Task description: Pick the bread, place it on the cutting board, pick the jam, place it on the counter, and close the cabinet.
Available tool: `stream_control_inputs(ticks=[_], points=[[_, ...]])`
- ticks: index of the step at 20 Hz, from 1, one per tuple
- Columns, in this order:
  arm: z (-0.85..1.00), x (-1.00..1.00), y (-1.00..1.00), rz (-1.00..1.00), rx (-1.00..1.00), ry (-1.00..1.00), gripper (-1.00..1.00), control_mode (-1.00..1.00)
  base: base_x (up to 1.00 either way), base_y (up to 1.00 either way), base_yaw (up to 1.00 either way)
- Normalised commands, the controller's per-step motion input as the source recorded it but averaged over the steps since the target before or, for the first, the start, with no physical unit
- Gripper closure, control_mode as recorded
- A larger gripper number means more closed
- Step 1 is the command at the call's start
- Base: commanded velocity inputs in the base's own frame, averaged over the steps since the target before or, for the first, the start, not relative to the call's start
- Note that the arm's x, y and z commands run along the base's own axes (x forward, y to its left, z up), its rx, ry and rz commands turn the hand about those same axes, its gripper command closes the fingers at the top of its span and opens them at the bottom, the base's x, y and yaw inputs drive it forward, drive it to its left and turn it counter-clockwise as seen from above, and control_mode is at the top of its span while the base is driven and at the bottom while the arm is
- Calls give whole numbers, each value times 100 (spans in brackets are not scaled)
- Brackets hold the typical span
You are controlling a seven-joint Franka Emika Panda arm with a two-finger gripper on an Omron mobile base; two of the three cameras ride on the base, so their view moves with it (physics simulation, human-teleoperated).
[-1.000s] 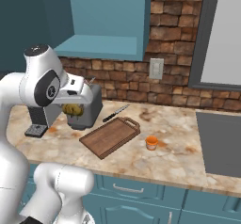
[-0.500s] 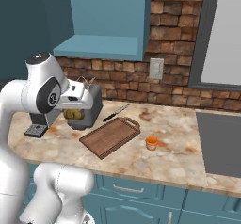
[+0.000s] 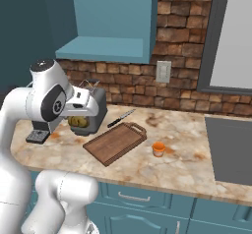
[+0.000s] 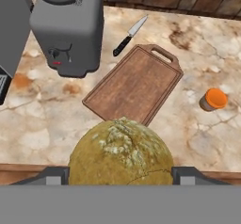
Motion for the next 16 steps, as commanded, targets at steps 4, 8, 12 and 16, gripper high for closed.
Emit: stream_control_inputs(ticks=[4, 8, 12, 16], points=[[-10, 8, -3, 0, 0, 0, 100, -100, 0, 0, 0], [-11, 9, -6, 0, 0, 0, 100, -100, 0, 0, 0], [-14, 14, -8, 0, 0, 0, 100, -100, 0, 0, 0], [-16, 13, -7, 0, 0, 0, 100, -100, 0, 0, 0]])
